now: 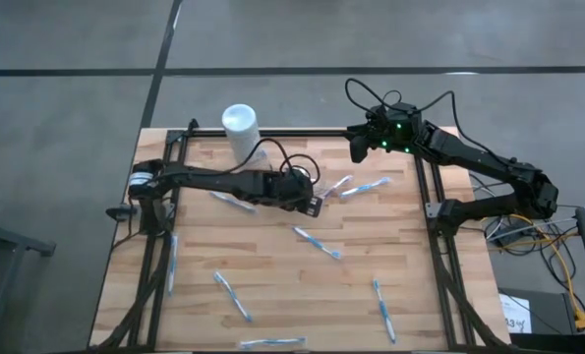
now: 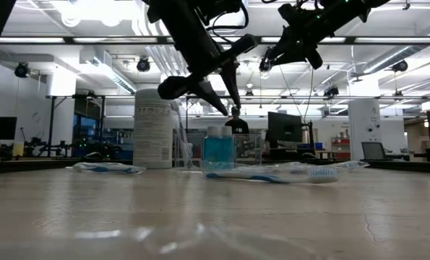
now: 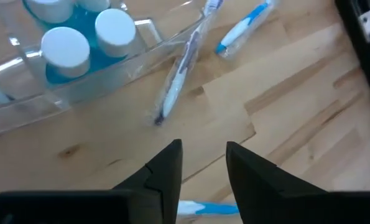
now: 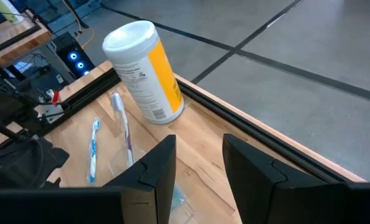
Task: Pick & Place toothbrushing station
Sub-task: Put the violet toothbrush into the left of the transparent organizer
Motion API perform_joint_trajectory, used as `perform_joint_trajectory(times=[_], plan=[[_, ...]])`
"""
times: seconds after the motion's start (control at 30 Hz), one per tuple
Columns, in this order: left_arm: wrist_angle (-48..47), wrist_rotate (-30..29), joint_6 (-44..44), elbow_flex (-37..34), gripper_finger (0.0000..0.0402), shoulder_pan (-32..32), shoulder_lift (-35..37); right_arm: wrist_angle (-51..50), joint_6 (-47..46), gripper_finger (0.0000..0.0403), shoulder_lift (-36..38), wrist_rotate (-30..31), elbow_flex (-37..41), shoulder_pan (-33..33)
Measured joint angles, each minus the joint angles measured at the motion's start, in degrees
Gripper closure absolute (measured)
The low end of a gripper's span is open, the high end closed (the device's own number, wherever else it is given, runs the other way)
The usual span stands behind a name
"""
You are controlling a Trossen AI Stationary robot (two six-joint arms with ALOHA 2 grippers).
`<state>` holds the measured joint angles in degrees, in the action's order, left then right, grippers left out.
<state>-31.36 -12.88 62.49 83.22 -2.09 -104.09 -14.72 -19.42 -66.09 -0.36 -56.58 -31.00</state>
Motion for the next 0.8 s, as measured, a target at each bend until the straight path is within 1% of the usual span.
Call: perform_joint_trajectory(times=[0.17, 0.23, 0.37, 0.5, 0.7, 0.8], plan=[[2.74, -1.05, 1.45, 0.0, 0.023, 0.51, -0.16, 0.0, 0.0, 0.0275, 0.01, 0.0, 0.0, 0.02], [4.88, -2.13, 1.74, 0.04, 0.0213, 0.84, -1.03, 0.0, -0.01, 0.0275, 0.0, 0.0, 0.0, 0.01], [7.73, -2.23, 2.28, 0.02, 0.0187, 1.18, -3.57, 0.03, 0.0, 0.0275, 0.01, 0.02, 0.0, 0.01], [9.35, -2.95, 2.48, 0.07, 0.0183, 1.19, -6.17, 0.07, 0.0, 0.0275, 0.01, 0.0, 0.0, 0.02], [12.98, -10.41, -2.68, 0.11, 0.0184, 2.29, -8.85, 0.04, 0.0, 0.0275, 0.01, 0.01, 0.01, 0.0], [14.0, -14.35, -2.57, 0.11, 0.0184, 3.11, -9.8, 0.04, 0.0, 0.0275, 0.01, 0.0, 0.0, 0.0]])
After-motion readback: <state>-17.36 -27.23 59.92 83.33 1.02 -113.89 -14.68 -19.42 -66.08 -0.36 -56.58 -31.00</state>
